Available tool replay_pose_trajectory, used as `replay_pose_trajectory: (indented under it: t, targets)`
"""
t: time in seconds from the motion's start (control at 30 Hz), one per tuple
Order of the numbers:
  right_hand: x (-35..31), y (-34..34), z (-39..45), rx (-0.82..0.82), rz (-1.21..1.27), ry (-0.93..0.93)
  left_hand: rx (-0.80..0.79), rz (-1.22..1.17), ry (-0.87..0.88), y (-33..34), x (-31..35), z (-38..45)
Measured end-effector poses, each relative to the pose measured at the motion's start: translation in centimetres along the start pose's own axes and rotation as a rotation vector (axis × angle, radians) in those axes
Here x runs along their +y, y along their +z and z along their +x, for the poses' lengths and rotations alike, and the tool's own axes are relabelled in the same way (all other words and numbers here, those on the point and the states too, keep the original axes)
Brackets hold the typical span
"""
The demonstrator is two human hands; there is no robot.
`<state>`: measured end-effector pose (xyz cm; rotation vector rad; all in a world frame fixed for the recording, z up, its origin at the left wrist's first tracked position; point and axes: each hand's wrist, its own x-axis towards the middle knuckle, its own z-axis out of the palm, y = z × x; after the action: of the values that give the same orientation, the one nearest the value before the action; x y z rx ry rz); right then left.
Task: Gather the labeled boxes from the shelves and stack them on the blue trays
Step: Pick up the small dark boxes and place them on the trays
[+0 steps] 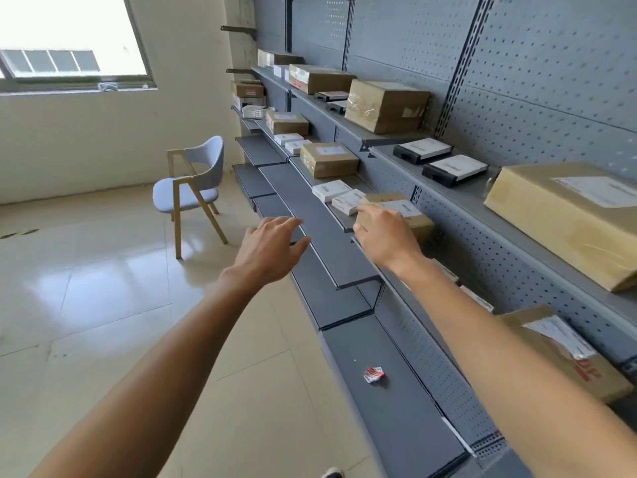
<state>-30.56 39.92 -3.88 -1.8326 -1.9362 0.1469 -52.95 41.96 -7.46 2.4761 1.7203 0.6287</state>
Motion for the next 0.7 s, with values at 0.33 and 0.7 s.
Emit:
replay_pose_trajectory:
  t: [0.33, 0.7]
  targets:
    - [8.7, -4.5, 10.7, 0.201, -0.104, 0.062, 0.008, -0.095, 0.085, 4.5, 3.3, 14.7]
    - [15.4, -5.9, 15.3, 0.202, -0.245, 0.285, 0.019, -0.137, 0.291, 7.8, 9.8, 27.5]
